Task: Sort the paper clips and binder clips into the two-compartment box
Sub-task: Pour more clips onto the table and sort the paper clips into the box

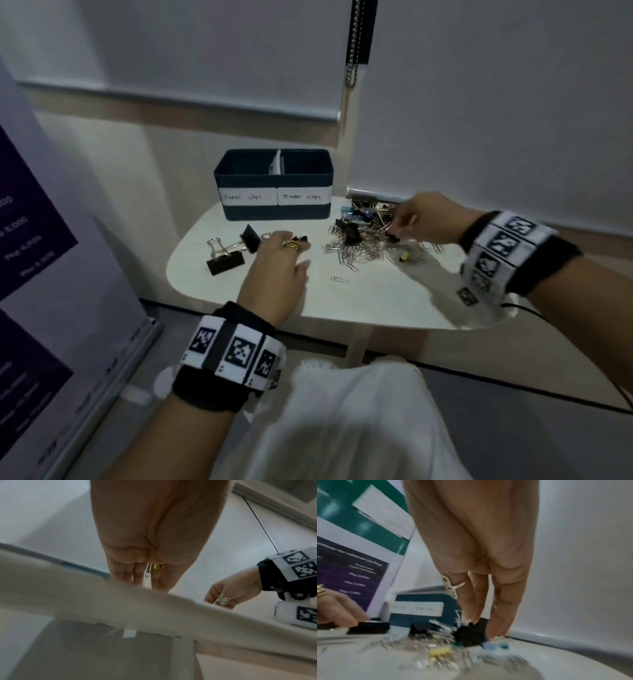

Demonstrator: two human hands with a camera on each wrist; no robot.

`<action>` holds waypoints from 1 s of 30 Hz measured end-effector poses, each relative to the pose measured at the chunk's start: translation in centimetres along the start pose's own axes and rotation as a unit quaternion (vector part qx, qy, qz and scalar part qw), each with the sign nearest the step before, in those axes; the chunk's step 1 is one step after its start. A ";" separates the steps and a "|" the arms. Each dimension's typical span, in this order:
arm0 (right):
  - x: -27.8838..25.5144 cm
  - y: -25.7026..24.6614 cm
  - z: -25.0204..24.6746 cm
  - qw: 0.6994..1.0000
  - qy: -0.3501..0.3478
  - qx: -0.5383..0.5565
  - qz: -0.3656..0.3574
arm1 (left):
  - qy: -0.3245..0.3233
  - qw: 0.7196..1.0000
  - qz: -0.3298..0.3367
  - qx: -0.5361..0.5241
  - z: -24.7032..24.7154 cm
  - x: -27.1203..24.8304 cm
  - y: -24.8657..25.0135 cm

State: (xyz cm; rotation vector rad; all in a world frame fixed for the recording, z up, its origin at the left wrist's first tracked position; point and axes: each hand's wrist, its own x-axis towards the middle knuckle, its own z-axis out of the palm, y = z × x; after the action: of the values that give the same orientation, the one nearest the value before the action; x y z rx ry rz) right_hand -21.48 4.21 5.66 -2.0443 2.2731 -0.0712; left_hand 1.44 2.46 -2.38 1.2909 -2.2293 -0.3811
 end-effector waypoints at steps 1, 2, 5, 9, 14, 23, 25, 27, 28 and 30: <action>-0.7 1.6 0.0 0.999 0.000 0.009 0.041 | -0.015 1.000 0.009 -0.004 1.1 0.0 0.5; -1.3 3.0 0.2 0.997 -0.002 0.019 0.077 | -0.031 0.999 0.014 -0.008 2.3 0.2 0.9; -2.1 6.0 1.1 0.991 -0.028 -0.004 0.129 | -0.078 0.997 0.016 0.001 5.1 0.9 1.7; -1.3 6.3 2.3 0.992 -0.052 -0.040 0.109 | -0.106 0.990 0.037 0.088 6.5 1.8 2.5; 0.4 4.7 3.4 0.995 -0.067 -0.047 0.052 | -0.139 0.983 0.079 0.090 6.3 3.2 3.6; 1.7 3.5 2.9 0.994 -0.041 -0.091 0.049 | -0.077 0.992 0.039 0.094 4.4 4.6 5.1; 1.6 3.8 2.6 0.996 -0.040 -0.058 0.063 | -0.087 0.993 0.038 0.068 4.0 4.8 5.3; 1.4 4.1 2.3 0.995 -0.032 -0.007 0.089 | -0.103 0.991 0.043 0.070 3.8 5.0 5.4; 1.5 4.3 2.2 0.995 -0.024 0.013 0.100 | -0.107 0.990 0.044 0.080 3.8 4.9 5.5; 1.4 4.5 2.0 0.993 -0.010 0.036 0.115 | -0.100 0.988 0.054 0.103 4.0 4.6 5.7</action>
State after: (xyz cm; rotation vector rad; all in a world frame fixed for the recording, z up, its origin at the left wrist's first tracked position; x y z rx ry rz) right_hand -25.85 3.33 3.24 -1.7283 2.4377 -0.1156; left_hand -6.76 1.32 -1.47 1.2766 -2.5527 -0.2542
